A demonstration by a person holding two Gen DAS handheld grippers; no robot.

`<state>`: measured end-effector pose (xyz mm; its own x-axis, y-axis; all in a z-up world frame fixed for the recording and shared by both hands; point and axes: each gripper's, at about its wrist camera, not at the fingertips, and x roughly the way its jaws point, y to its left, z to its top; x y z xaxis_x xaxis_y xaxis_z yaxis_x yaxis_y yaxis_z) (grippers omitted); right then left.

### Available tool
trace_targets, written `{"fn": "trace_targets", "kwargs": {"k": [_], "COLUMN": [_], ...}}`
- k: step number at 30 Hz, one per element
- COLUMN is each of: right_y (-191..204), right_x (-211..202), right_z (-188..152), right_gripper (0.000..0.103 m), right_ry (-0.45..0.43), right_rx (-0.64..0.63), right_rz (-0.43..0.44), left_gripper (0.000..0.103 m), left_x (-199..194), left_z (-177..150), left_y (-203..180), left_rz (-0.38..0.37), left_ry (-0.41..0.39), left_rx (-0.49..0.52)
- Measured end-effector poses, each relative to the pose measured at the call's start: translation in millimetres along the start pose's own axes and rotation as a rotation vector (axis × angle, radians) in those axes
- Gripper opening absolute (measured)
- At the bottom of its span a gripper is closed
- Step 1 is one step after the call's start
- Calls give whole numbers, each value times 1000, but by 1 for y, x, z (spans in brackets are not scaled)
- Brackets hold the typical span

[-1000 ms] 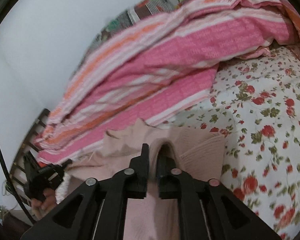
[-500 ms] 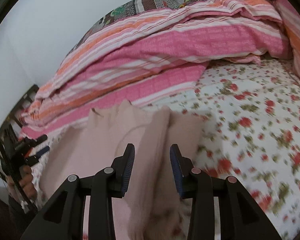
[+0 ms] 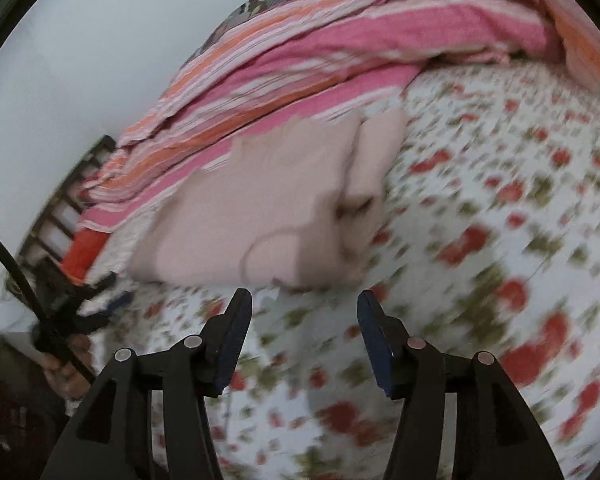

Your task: Fold small clothes

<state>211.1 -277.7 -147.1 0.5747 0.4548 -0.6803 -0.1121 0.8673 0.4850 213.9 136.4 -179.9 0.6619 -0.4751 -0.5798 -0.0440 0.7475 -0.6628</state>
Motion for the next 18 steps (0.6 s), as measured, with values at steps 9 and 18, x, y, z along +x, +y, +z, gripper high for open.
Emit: {"fn": "trace_targets", "kwargs": {"k": [9, 18], "right_y": [-6, -25], "right_x": [31, 54], "right_z": [1, 29], "right_gripper": [54, 11], "right_ry": [-68, -80], "right_rx": [194, 320], "right_rz": [77, 43], "left_gripper": [66, 11], "left_x": [29, 39], "left_z": [18, 31], "left_y": [-8, 10], "left_rz": [8, 26], "left_ry": [-55, -51], "left_rx": [-16, -114]}}
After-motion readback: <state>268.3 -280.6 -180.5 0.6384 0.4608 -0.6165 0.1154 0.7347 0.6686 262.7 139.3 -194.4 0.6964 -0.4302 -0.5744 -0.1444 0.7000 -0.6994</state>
